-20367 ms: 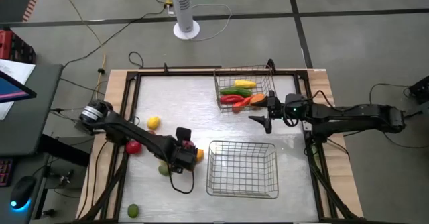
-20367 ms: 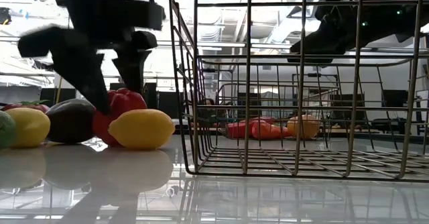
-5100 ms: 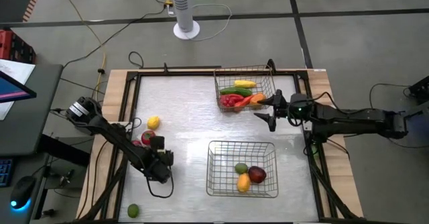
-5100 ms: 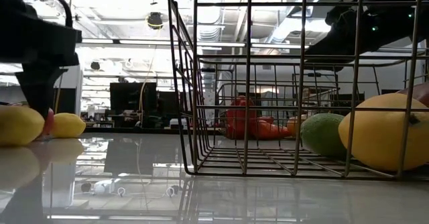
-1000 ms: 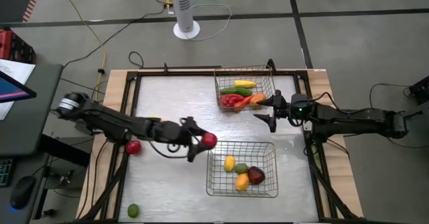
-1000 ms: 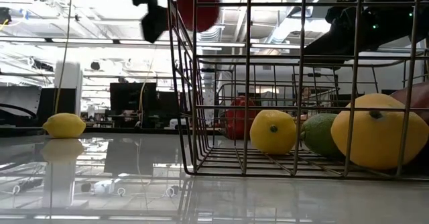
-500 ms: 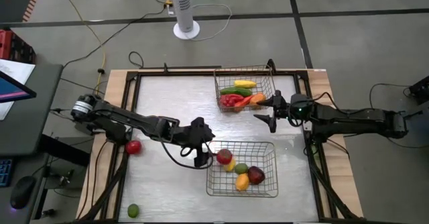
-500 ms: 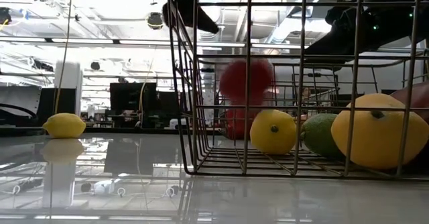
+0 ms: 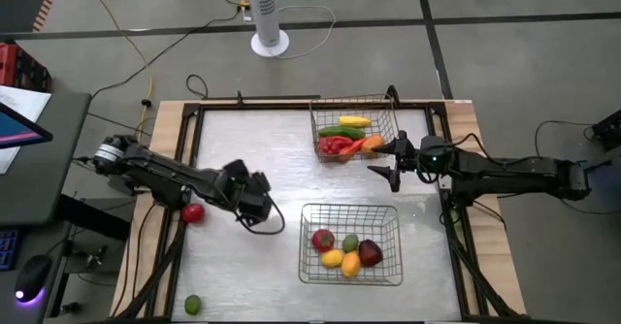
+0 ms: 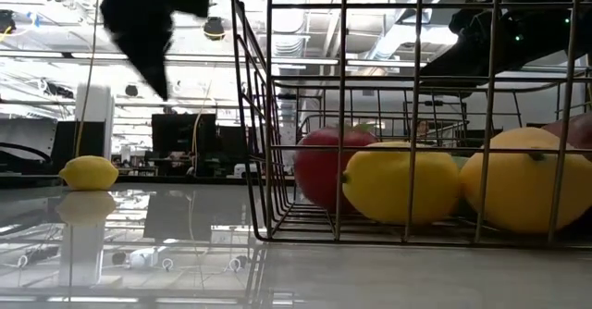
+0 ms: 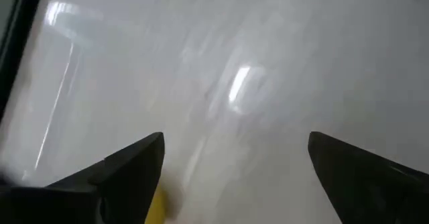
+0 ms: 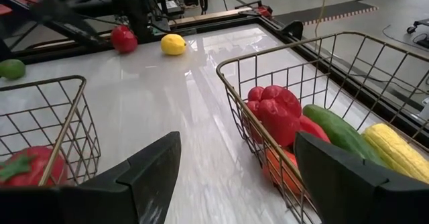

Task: Sort produce into baskets
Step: Put the yellow lemon into the bottom wire basket

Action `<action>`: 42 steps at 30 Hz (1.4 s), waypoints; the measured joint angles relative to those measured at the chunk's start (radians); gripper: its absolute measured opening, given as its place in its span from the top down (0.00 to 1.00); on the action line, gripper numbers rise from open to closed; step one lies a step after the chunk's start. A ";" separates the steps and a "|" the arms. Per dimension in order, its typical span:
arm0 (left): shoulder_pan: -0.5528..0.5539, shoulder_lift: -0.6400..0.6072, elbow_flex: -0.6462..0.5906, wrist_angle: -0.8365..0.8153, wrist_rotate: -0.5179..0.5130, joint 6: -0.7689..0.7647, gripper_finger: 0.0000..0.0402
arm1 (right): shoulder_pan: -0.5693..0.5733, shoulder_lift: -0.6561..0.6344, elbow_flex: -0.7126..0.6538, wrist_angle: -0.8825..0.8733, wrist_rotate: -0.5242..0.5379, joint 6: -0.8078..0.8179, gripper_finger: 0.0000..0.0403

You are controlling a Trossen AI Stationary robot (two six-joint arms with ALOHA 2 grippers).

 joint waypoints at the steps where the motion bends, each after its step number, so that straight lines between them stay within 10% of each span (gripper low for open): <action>1: 0.013 -0.014 -0.032 0.000 0.003 -0.019 0.12 | 0.000 0.000 0.000 0.000 0.000 0.000 0.22; 16: 0.361 -0.315 -0.401 0.089 0.148 -0.024 0.19 | 0.000 0.000 0.000 0.003 -0.001 -0.002 0.22; 31: 0.501 -0.319 -0.558 0.163 0.252 0.001 0.20 | 0.000 0.000 0.000 0.005 -0.001 -0.002 0.22; 42: 0.500 -0.319 -0.541 0.226 0.274 0.011 0.57 | 0.000 0.000 0.000 0.005 -0.001 -0.002 0.22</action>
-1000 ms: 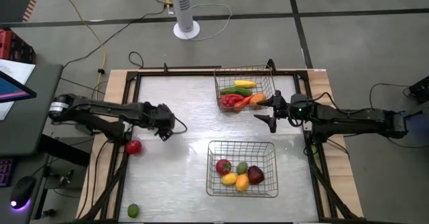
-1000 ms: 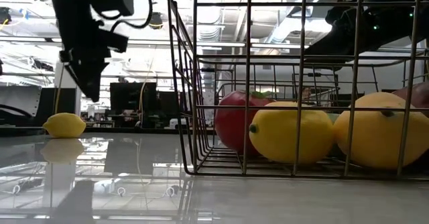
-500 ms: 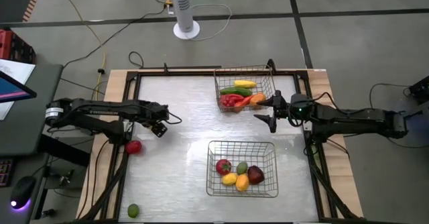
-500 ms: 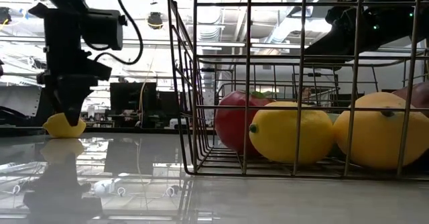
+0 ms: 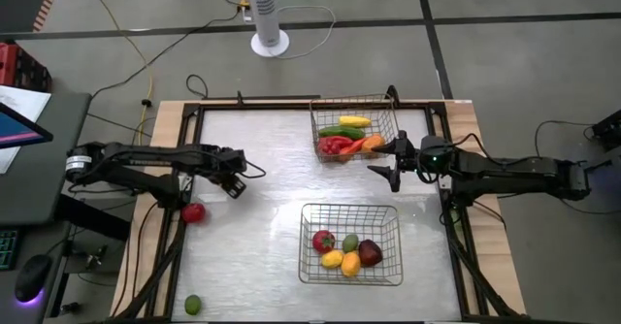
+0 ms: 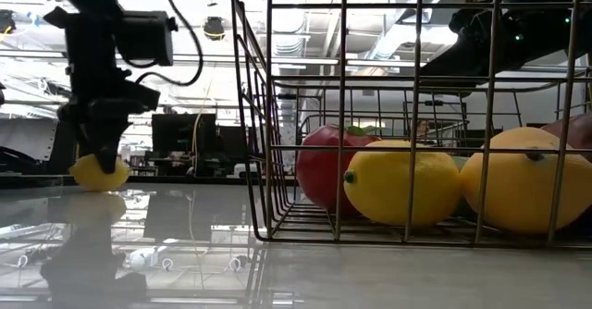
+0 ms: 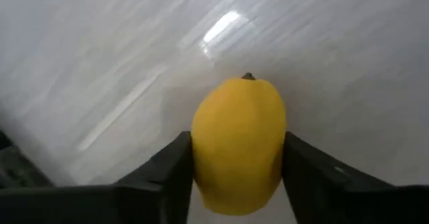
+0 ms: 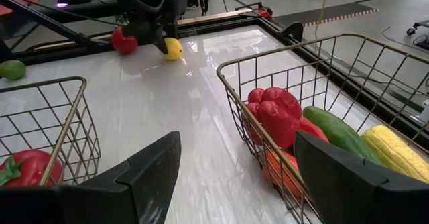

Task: Sort produce into baskets
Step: Put the yellow lemon into the bottom wire basket

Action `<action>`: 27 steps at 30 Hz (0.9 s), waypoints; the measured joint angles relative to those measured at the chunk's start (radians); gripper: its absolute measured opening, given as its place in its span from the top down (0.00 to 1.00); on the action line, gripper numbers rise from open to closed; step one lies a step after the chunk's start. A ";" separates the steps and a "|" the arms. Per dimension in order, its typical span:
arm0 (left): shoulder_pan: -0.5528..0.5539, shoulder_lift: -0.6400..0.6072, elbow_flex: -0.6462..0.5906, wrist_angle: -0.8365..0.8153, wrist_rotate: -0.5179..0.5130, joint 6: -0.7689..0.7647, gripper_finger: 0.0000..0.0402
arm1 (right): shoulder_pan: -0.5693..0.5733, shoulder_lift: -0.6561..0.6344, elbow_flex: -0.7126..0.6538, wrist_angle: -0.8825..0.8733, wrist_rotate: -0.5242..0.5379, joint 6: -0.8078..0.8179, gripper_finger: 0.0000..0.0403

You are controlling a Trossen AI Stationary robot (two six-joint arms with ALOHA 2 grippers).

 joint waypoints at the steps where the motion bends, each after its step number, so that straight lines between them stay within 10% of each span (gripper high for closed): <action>1: 0.000 0.000 0.014 0.004 0.007 0.000 0.60 | 0.000 0.000 0.000 0.000 0.000 0.000 0.22; 19: -0.301 0.135 0.291 0.785 0.236 0.143 0.52 | 0.000 0.000 0.000 0.007 0.000 0.000 0.22; 27: -0.433 0.401 0.532 0.735 0.200 0.239 0.49 | -0.002 0.001 0.000 0.009 0.000 0.001 0.22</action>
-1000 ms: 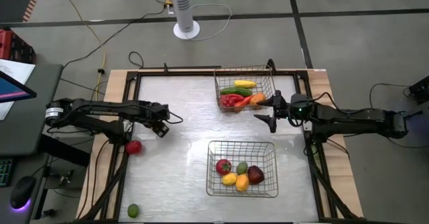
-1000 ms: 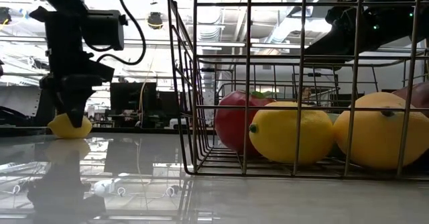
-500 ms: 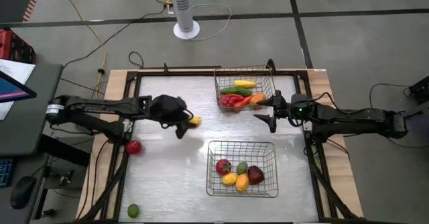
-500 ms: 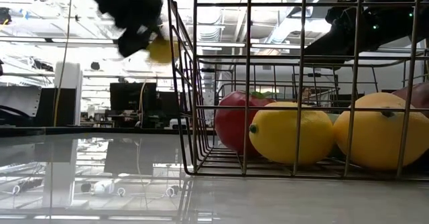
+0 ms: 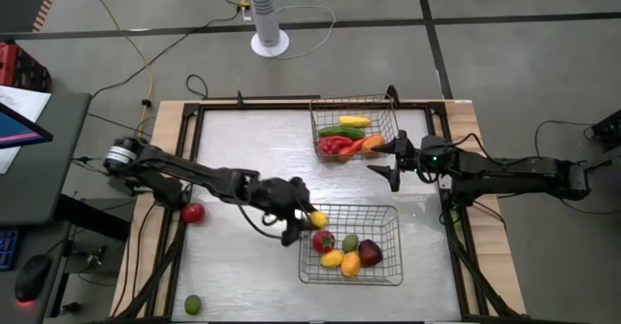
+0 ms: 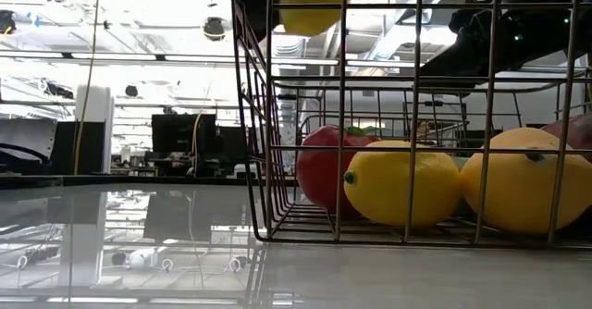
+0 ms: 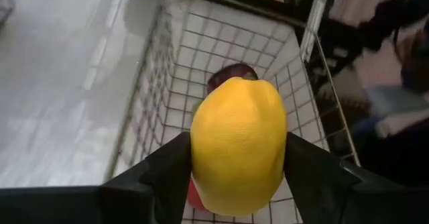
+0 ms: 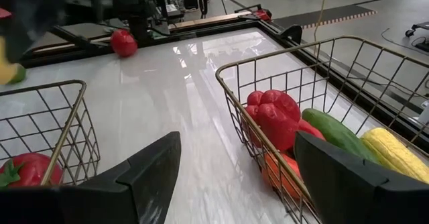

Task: Sort produce into baskets
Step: Put the yellow lemon into the bottom wire basket, then put the red tomato into the bottom wire basket

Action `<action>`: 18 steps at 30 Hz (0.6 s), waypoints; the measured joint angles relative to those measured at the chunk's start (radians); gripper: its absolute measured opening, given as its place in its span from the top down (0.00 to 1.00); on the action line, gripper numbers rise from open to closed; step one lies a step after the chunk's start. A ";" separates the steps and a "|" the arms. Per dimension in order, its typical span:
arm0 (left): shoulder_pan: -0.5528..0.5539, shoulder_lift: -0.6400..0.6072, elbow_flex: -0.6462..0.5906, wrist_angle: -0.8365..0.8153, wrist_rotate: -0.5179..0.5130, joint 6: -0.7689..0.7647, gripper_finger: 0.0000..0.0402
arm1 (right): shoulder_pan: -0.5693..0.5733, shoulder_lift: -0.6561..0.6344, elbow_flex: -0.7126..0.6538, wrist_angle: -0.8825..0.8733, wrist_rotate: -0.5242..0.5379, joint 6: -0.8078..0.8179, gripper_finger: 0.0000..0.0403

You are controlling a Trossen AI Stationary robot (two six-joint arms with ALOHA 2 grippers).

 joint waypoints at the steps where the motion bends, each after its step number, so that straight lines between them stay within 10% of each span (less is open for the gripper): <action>1: -0.009 0.024 0.038 -0.039 0.000 0.023 0.48 | 0.000 0.000 0.000 -0.001 0.000 0.000 0.22; 11: -0.048 0.087 0.227 -0.442 -0.072 0.038 0.25 | 0.015 0.000 0.000 -0.012 -0.001 0.006 0.22; 18: -0.171 0.024 0.173 -0.928 -0.270 -0.242 0.25 | 0.015 0.000 0.000 -0.010 -0.001 0.007 0.22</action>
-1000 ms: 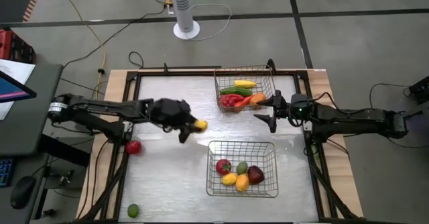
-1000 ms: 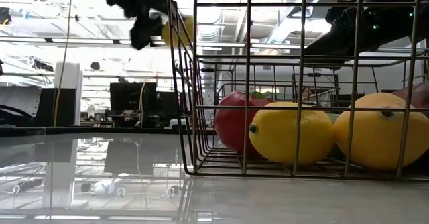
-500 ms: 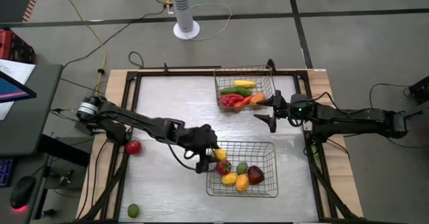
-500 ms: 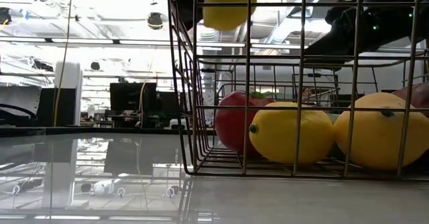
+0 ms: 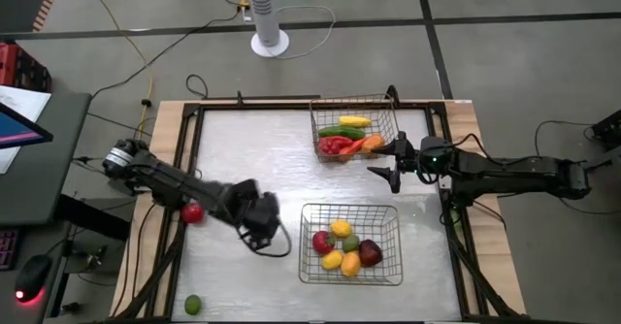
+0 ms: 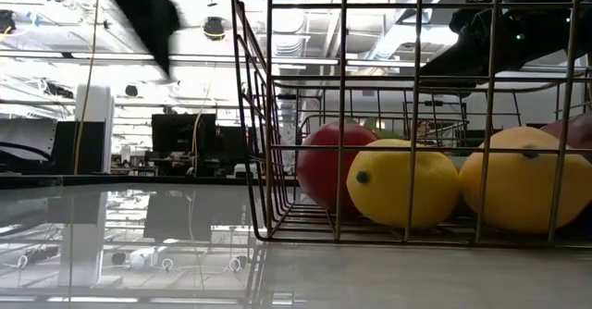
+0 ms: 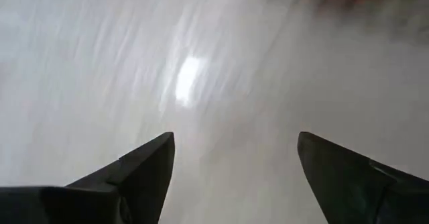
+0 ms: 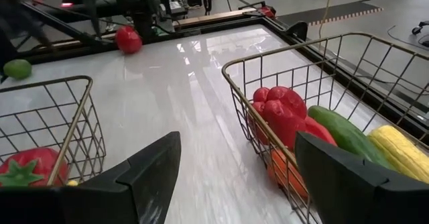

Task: Sort produce into baskets
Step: Put the red tomato into the bottom wire basket

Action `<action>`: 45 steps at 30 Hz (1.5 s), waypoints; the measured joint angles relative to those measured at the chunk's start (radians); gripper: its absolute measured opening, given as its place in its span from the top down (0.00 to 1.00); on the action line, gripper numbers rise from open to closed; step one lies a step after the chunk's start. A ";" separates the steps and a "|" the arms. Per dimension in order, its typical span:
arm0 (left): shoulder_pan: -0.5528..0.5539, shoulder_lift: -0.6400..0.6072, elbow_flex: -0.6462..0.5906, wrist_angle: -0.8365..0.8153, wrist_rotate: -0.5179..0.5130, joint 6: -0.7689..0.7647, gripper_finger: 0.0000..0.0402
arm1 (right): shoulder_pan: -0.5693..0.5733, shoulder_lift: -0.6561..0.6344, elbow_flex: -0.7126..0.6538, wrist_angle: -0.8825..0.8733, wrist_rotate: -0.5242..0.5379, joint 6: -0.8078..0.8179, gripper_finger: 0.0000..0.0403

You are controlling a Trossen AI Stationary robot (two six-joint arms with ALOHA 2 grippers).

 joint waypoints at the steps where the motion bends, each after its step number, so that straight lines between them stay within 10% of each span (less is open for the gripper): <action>1: -0.021 -0.010 -0.026 -0.042 -0.014 -0.060 0.25 | 0.000 0.000 0.000 0.001 0.000 0.000 0.22; 7: -0.091 -0.044 -0.181 -0.248 0.106 -0.313 0.24 | 0.000 0.000 0.000 0.015 0.000 0.000 0.22; 20: -0.065 -0.039 -0.393 -0.341 0.307 -0.067 0.01 | 0.000 0.000 0.000 0.015 0.000 0.003 0.22; 45: -0.057 0.135 -0.543 -0.203 0.450 0.138 0.23 | 0.000 0.000 0.000 0.025 -0.016 0.002 0.22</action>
